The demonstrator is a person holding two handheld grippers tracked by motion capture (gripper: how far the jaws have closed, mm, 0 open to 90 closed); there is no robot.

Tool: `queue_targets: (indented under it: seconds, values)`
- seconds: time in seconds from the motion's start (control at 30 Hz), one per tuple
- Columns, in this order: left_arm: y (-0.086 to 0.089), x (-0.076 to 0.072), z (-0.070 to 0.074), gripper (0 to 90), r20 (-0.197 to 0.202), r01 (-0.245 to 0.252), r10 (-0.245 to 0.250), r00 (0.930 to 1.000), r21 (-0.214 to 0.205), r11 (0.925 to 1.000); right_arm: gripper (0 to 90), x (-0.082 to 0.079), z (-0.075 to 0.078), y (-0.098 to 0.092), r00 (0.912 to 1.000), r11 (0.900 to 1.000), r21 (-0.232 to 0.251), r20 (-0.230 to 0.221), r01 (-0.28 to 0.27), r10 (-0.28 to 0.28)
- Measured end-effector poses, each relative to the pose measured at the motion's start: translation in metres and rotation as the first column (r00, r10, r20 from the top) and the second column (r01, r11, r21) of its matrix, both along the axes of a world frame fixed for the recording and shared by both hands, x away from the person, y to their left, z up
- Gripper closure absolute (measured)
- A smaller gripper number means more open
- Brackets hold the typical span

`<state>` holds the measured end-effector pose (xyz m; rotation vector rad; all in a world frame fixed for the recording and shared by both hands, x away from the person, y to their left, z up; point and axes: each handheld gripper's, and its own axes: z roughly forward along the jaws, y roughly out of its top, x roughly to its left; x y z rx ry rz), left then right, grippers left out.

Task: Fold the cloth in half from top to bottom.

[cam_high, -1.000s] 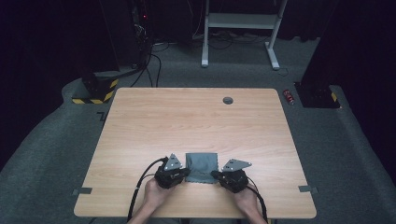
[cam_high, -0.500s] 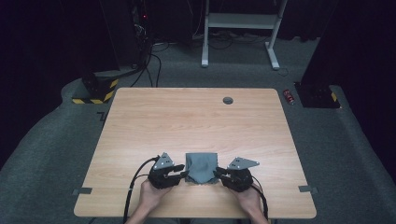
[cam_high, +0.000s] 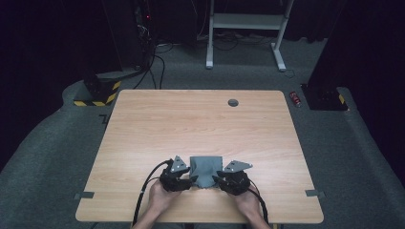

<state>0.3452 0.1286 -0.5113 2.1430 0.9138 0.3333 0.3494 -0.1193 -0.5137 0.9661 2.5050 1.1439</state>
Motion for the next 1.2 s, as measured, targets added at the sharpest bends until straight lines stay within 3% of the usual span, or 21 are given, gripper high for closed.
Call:
queue_targets:
  seconds: [0.23, 0.47, 0.6, 0.93, 1.07, 1.2]
  values:
    - [0.007, -0.009, -0.004, 48.7, 0.011, -0.012, 0.012, 0.9999, 0.041, 0.9991, 61.9, -0.010, -0.007, -0.005, 0.9995, 0.9991, -0.041, 0.032, -0.002, 0.003]
    - [0.020, -0.006, 0.005, 47.3, -0.005, -0.041, 0.041, 0.9991, -0.039, 0.9984, 61.7, -0.012, -0.006, -0.007, 0.9994, 0.9983, -0.057, 0.036, -0.003, 0.005]
    - [0.023, 0.008, 0.012, 48.0, -0.018, -0.076, 0.075, 0.9970, -0.074, 0.9943, 64.8, -0.007, 0.000, -0.008, 0.9987, 0.9998, -0.015, 0.049, 0.015, -0.014]
    - [-0.003, 0.036, 0.006, 60.3, -0.046, -0.106, 0.104, 0.9935, -0.030, 0.9939, 67.5, 0.005, 0.000, 0.003, 0.9982, 0.9992, -0.012, 0.046, 0.038, -0.038]
    - [-0.009, 0.042, 0.002, 63.7, -0.048, -0.115, 0.115, 0.9922, 0.010, 0.9934, 66.2, 0.005, -0.003, 0.006, 0.9987, 0.9991, -0.027, 0.039, 0.033, -0.032]
    - [-0.009, 0.045, -0.002, 63.6, -0.021, -0.112, 0.114, 0.9933, 0.079, 0.9906, 63.0, 0.003, -0.006, 0.008, 0.9985, 0.9976, -0.067, 0.053, 0.018, -0.015]
